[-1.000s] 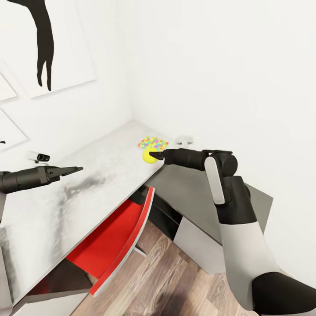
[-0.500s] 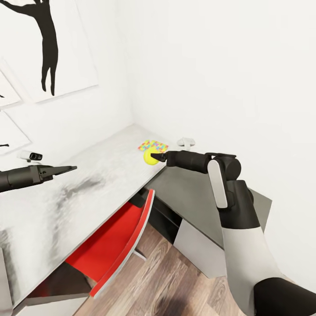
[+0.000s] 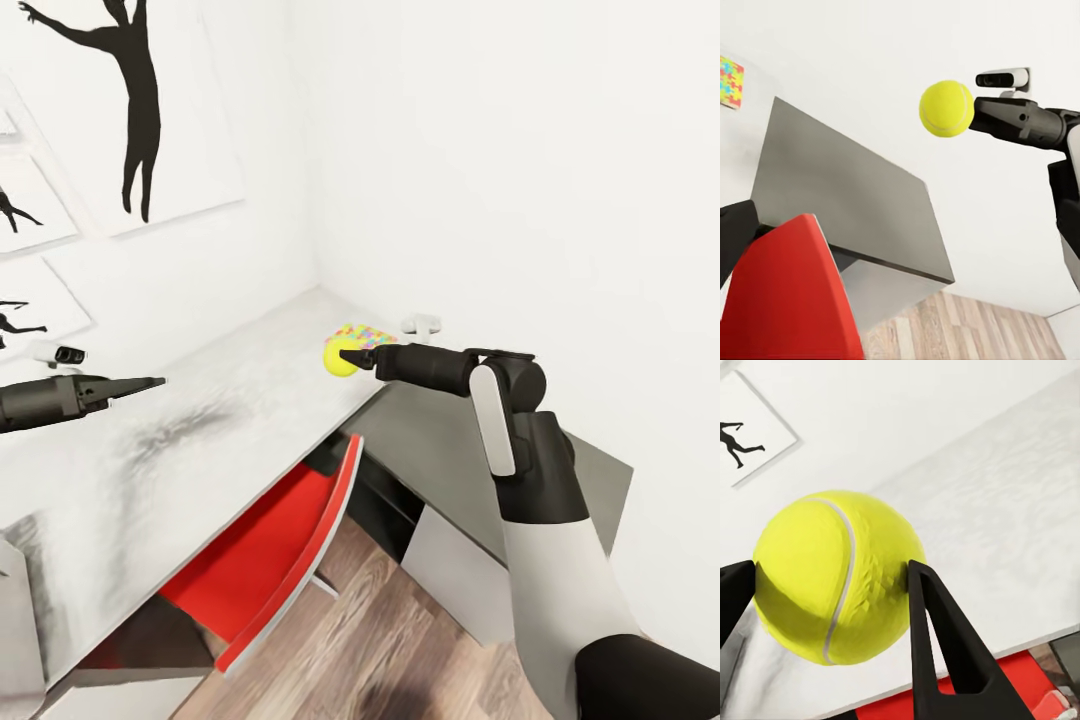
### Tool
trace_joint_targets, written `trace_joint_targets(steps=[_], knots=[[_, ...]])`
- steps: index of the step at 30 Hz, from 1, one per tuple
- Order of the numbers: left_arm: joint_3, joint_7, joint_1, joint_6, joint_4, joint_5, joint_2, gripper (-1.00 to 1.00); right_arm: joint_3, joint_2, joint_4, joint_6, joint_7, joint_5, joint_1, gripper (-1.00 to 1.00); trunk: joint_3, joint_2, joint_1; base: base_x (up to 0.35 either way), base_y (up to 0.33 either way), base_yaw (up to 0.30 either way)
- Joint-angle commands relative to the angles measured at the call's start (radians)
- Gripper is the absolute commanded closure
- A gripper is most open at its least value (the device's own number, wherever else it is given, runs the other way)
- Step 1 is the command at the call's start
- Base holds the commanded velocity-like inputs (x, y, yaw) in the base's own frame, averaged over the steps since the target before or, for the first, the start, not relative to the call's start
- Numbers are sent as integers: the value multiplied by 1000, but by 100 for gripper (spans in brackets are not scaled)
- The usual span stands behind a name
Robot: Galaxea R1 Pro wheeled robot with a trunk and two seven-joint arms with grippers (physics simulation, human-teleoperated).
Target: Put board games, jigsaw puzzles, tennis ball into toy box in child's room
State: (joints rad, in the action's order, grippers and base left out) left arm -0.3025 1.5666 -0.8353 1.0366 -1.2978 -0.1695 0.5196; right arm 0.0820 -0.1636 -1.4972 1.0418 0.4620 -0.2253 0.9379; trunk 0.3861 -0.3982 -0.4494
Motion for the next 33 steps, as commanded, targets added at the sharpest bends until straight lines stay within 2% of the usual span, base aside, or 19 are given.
trace_joint_targets(steps=[1,33], knots=[[0,4,-1,11,0,1,2,-100,0,-1,0,5,1,-1,1,100,1,-2,-1,0,0,158],[2,4,-1,11,0,1,5,-100,5,-5,0,5,-5,10,1,100,-36,-2,-1,0,0,210]])
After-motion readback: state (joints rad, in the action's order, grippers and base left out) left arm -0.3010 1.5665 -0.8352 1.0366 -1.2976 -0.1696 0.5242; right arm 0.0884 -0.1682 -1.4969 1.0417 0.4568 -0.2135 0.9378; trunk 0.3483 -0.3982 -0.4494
